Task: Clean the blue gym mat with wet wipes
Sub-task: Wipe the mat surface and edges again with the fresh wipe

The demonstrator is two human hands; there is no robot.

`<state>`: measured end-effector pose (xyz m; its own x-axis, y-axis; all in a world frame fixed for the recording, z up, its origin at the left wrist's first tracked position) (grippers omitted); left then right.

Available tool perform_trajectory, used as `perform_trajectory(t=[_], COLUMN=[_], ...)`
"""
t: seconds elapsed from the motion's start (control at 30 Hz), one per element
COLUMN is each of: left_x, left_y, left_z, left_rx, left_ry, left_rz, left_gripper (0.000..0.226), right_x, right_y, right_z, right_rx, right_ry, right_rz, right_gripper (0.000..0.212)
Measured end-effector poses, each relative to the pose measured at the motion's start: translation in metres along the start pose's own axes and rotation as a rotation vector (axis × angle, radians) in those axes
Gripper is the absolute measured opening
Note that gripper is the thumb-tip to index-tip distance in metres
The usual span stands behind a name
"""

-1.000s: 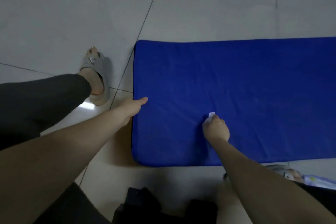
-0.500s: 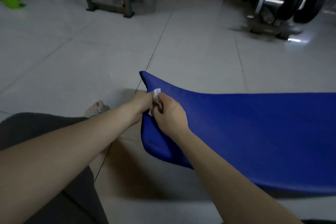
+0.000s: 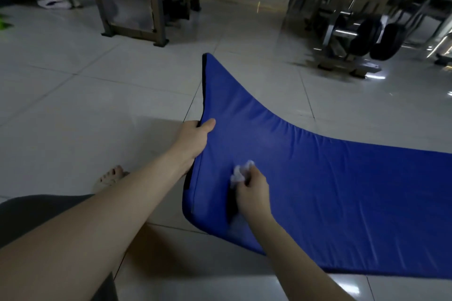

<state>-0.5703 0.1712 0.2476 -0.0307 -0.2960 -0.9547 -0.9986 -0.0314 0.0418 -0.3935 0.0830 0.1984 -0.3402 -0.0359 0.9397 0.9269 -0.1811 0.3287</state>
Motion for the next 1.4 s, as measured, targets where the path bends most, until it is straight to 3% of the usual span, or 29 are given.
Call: perform_trajectory(t=[0.13,0.27,0.37,0.5,0.6,0.7,0.8,0.93,1.0,1.13,1.2,1.3,1.4], left_x=[0.005,0.001,0.006,0.004,-0.002,-0.003,-0.002,-0.012,-0.015,-0.016,-0.017,-0.018,-0.014], left_y=[-0.006,-0.018,-0.021,-0.028,-0.03,-0.032,-0.034,-0.031,-0.029,-0.026,-0.024,-0.022,-0.027], left_z=[0.001,0.005,0.01,0.014,0.014,0.016,0.018,0.015,0.014,0.019,0.023,0.026,0.025], left_rx=[-0.061,-0.043,-0.047,-0.038,-0.05,-0.067,-0.067,-0.071,-0.065,-0.042,-0.047,-0.072,-0.086], left_ry=[0.029,-0.002,0.038,0.054,0.027,0.022,0.021,0.014,0.013,0.019,0.019,0.034,0.067], left_rz=[0.06,0.1,0.091,0.057,0.053,0.064,0.068,0.041,0.036,0.019,0.024,-0.005,0.031], left_gripper=[0.041,0.039,0.043,0.034,0.036,0.035,0.024,0.033,0.034,0.023,0.022,0.021,0.029], right_x=[0.072,0.057,-0.008,-0.125,-0.131,-0.057,0.026,0.051,0.011,-0.095,-0.102,-0.022,0.078], right_y=[-0.033,-0.018,-0.004,0.028,0.037,0.018,0.003,0.001,0.006,0.038,0.042,0.023,-0.005], right_z=[0.009,0.013,0.02,-0.001,-0.006,0.013,0.023,0.01,0.003,-0.016,-0.017,0.003,0.007], right_rx=[0.048,-0.051,-0.056,0.037,-0.058,-0.066,-0.04,-0.053,-0.062,-0.077,-0.081,-0.07,0.016], right_ry=[0.244,0.331,0.182,-0.235,-0.349,-0.17,0.069,0.227,0.131,-0.244,-0.329,-0.086,0.223], right_rz=[-0.07,-0.13,-0.267,-0.543,-0.315,-0.034,0.134,0.123,0.003,-0.35,-0.294,-0.05,0.069], right_gripper=[0.018,0.013,0.018,0.012,0.022,0.036,0.031,0.03,0.03,0.027,0.03,0.035,0.025])
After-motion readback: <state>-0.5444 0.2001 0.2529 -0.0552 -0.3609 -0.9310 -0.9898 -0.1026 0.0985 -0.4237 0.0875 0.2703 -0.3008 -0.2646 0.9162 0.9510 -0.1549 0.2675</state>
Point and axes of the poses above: each hand's wrist, its own z-axis towards the middle knuckle, its own y-axis out of the back of the hand, x = y × z, the point moved 10 cm from there along z, towards the middle knuckle, and after that the axes turned 5 degrees about y, right-handed, at the moved point
